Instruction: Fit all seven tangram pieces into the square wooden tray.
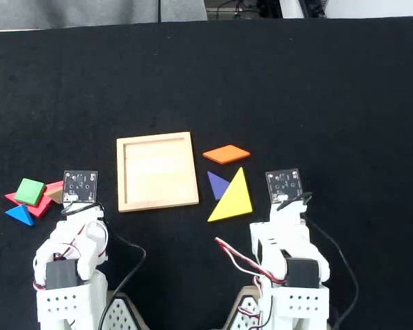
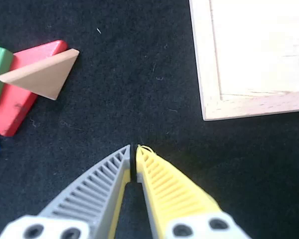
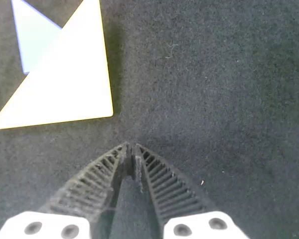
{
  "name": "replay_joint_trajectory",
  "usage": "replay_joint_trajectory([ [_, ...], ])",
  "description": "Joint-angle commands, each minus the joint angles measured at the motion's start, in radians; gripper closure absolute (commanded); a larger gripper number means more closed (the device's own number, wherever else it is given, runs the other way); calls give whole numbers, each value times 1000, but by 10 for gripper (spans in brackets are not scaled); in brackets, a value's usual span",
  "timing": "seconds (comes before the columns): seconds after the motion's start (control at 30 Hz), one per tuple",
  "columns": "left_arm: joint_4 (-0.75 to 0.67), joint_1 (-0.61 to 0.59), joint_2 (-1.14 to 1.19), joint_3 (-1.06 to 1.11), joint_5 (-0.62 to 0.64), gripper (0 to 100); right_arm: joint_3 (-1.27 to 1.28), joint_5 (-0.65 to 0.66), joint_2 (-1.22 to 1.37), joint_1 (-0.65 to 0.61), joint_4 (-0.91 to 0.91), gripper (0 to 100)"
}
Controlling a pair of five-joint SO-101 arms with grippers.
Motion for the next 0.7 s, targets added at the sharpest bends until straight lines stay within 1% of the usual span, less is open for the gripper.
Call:
replay_joint_trajectory([
  [0.0,3,-5,-9,18,-6,968,-1,2,-87,-11,5,987],
  [0.67,3,1,-9,18,-3,968,-1,2,-87,-11,5,987],
])
